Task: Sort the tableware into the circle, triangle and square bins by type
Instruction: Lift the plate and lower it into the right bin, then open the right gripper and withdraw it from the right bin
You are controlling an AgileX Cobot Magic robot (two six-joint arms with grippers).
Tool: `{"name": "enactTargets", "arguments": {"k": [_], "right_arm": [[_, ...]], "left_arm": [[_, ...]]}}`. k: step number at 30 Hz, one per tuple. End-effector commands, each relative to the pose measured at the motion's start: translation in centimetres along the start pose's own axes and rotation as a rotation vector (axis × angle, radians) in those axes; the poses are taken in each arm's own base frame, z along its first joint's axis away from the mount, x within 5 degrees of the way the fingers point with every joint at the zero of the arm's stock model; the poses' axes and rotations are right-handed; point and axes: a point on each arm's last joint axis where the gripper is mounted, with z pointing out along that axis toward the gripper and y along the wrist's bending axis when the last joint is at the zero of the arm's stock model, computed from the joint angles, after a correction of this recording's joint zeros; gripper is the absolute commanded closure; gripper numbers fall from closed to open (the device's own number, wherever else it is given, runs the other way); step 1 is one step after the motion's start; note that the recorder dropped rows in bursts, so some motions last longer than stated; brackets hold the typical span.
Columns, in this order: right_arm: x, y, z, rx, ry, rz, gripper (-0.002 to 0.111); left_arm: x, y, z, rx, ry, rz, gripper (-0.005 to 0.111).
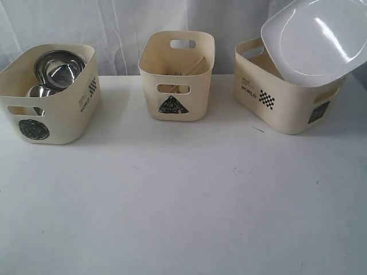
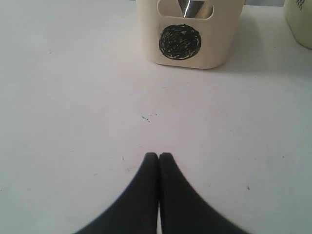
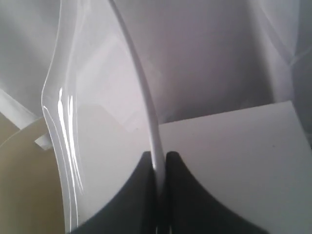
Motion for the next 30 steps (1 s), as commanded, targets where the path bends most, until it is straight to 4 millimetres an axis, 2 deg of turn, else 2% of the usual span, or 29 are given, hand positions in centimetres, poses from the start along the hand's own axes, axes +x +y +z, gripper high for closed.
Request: {"name": "enactTargets", "arguments": {"k": [1,3,8,11,17,21,24,27,28,30], "right_arm": [[-0.4,0.8,0.0,-0.012,0.008,-0.077,0.107],[-0.3,1.2,0.2,-0.019,0.019,-0.122,0.103],[-0.1,2.2,0.9,-0.039,0.031,-0.137,0.080],[-0.1,2.7,1.2,-0.052,0.036,-0.141,0.070],[0.1,3.2,1.1,-0.102,0.053,-0.121,0.068],[-0.9,4.2,0.2,-0.122,0.039,-0.141,0.068],[-2.4,5.0,-1.2,-0.096,-0.004,-0.099,0.074],[-4.2,5.8,-3.0,-0.010,-0.049,-0.062,0.095],[-4.9,6.2,-3.8,0.016,-0.071,-0.049,0.106],[-5.7,6.7,-4.7,0.030,-0.107,0.054,0.108]], "left_arm": [[0.1,0.0,0.0,0.007,-0.004,0.001,0.107],[0.1,0.0,0.0,0.007,-0.004,0.001,0.107],[0.1,0.0,0.0,0.007,-0.004,0.001,0.107],[0.1,0.0,0.0,0.007,-0.004,0.001,0.107],[0.1,0.0,0.0,0.007,-0.004,0.001,0.107],[0.1,0.0,0.0,0.007,-0.004,0.001,0.107],[0.1,0.0,0.0,0.007,-0.004,0.001,0.107],[0.1,0.0,0.0,0.007,-0.004,0.001,0.107],[0.1,0.0,0.0,0.007,-0.004,0.001,0.107],[0.1,0.0,0.0,0.007,-0.004,0.001,0.107]]}}
